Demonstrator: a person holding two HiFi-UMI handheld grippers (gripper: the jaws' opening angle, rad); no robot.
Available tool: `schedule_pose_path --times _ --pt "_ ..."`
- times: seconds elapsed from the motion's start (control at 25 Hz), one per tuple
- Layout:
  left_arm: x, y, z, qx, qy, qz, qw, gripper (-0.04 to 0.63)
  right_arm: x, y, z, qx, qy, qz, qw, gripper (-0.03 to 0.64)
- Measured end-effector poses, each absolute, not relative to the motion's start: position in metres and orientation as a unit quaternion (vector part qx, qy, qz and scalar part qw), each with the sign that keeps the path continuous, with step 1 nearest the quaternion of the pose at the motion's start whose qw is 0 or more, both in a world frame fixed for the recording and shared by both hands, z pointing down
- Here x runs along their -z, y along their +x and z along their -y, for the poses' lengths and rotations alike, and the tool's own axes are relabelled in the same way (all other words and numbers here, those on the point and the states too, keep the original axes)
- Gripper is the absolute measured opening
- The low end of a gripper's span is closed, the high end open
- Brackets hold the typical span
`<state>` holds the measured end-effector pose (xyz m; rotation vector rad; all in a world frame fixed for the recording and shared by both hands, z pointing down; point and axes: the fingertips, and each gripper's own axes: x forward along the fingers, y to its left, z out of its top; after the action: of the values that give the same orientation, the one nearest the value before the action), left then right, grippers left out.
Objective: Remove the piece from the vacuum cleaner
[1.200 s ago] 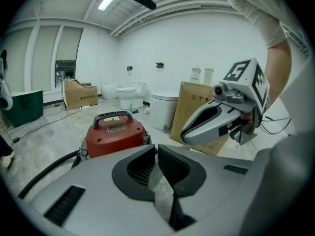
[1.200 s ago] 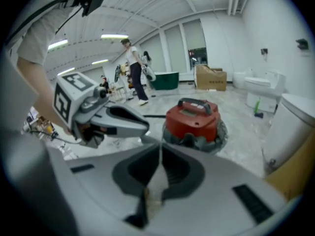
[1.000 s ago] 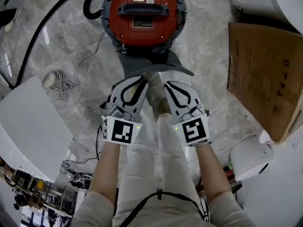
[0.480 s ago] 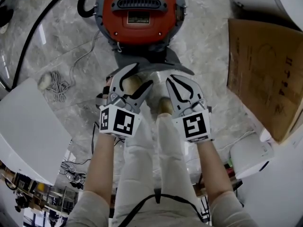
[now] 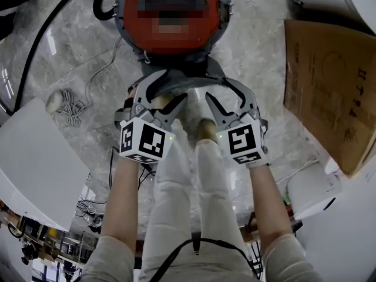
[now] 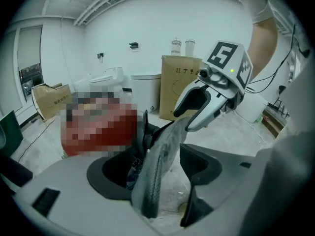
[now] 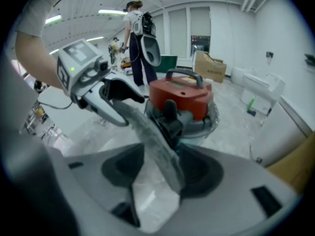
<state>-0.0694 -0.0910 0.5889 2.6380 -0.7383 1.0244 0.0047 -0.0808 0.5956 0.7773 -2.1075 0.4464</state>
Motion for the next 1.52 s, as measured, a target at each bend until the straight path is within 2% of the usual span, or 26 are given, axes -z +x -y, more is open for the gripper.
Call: schedule_pose_path --times 0.24,0.76,0.88,1.16,1.32,1.52 --pt "-0.603 -0.058 0.083 -0.377 0.896 0.216 0.096 0.305 -0.62 0.013 0.091 -0.191 0.292 0.826 0.443 0.236" --pt "-0.615 -0.061 0.1 -0.409 0.885 0.213 0.064 0.305 -0.628 0.003 0.099 -0.079 0.213 0.839 0.494 0.232" --pt "-0.613 -0.06 0.099 -0.407 0.886 0.212 0.063 0.302 -0.628 0.001 0.097 -0.064 0.195 0.842 0.499 0.211" --pt "-0.608 -0.05 0.092 -0.402 0.893 0.194 0.045 0.184 -0.629 -0.002 0.09 -0.062 0.175 0.844 0.504 0.141" --pt "-0.606 -0.047 0.086 -0.399 0.896 0.193 0.036 0.11 -0.63 -0.002 0.089 -0.055 0.176 0.844 0.504 0.123" --pt "-0.611 -0.051 0.089 -0.382 0.888 0.235 0.1 0.088 -0.623 -0.003 0.088 -0.022 0.17 0.84 0.514 0.062"
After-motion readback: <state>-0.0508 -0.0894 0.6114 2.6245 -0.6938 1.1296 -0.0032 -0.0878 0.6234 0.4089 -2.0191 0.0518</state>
